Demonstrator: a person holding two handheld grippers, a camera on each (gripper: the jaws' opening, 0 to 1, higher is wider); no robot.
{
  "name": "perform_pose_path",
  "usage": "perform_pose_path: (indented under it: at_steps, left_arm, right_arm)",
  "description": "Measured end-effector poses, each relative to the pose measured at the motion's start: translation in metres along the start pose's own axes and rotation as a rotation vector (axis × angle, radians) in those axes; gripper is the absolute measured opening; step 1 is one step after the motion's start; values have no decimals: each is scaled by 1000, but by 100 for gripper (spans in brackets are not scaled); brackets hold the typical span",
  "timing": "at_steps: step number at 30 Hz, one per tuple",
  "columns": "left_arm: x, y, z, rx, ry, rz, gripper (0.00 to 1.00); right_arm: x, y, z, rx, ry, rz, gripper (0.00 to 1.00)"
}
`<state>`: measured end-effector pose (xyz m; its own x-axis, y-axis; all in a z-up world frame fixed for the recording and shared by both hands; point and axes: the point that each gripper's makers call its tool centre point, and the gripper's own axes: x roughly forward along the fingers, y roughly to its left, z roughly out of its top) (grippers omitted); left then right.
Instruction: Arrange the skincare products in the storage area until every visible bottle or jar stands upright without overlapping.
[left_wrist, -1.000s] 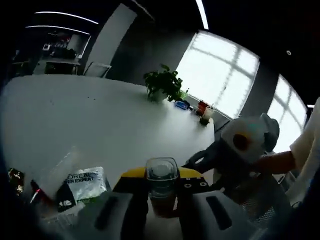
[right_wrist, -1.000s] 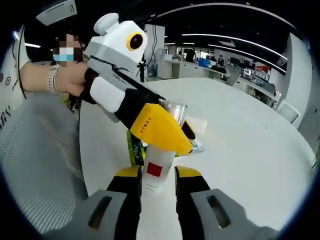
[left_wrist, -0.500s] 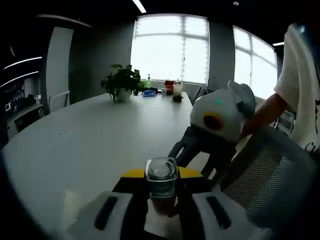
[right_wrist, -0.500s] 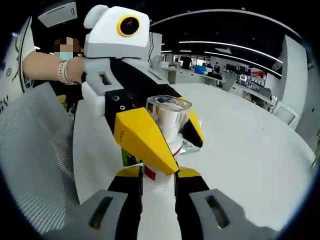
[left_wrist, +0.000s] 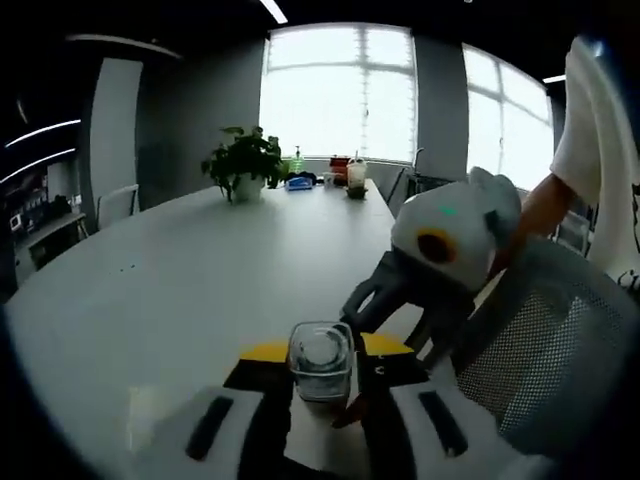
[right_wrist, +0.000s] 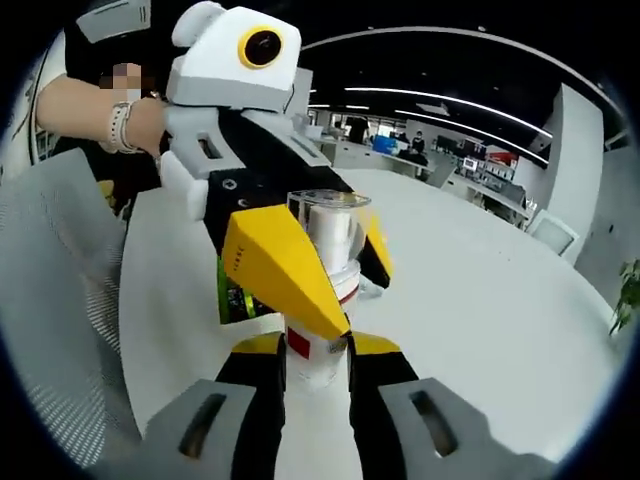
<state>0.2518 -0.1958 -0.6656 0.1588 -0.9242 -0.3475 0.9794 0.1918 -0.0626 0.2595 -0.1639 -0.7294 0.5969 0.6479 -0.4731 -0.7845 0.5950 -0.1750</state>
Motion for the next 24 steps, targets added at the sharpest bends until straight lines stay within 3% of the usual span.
perform_pose_path:
  at_steps: [2,9,14,24]
  left_arm:
    - [1,1,-1,9,5,7,36]
    - [-1,4,-1,6,-1,40,35]
    - [-1,6,-5,11,11,33,24]
    - [-1,6,-4,6,-18,37,16]
  right_arm:
    - [0,0,1,0,1,3,23]
    - [0,-2,-1,-15,13,-18,23]
    - [0,-2,-1,-15,10,-13,24]
    - [-3,-2,-1,-2,11,-19,24]
